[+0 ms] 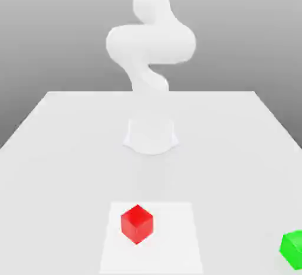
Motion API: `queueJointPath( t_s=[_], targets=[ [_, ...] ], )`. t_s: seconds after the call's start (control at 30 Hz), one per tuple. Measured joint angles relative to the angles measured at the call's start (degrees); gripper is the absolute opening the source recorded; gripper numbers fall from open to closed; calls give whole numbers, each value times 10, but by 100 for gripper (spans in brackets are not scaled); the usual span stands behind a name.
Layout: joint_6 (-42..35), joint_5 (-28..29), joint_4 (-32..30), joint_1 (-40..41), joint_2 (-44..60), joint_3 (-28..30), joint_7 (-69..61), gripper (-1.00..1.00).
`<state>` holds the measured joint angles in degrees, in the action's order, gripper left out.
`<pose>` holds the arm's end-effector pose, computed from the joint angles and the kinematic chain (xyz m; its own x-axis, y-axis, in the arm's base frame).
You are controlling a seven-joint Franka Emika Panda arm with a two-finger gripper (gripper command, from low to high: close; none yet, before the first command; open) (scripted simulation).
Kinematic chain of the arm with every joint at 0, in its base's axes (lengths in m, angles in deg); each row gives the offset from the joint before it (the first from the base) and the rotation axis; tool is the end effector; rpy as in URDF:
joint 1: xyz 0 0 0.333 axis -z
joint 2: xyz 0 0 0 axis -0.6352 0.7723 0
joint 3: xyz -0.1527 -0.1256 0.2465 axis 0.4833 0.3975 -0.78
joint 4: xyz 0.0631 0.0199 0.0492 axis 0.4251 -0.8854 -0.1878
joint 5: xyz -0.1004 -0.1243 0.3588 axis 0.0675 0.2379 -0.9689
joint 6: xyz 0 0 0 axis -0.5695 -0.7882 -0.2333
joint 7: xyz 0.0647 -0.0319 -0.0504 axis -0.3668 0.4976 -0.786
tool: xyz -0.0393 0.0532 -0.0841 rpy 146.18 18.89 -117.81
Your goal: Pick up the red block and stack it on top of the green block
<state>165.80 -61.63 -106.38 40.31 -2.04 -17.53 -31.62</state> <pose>0.3811 -0.0050 0.6613 0.4831 -0.7737 0.4100 -0.5798 -0.6335 -0.5124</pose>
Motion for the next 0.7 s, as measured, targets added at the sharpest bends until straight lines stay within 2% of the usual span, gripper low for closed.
queueJointPath(
  t_s=[0.23, 0.4, 0.53, 0.7],
  targets=[
    [83, -34, -76, 24, 152, -13, 102, 0],
    [141, -40, -129, 41, 256, -26, 186, 0],
    [188, -26, -172, 54, 338, -34, 267, 0],
    [252, 18, -213, 61, 441, -25, 371, 0]
  ],
)
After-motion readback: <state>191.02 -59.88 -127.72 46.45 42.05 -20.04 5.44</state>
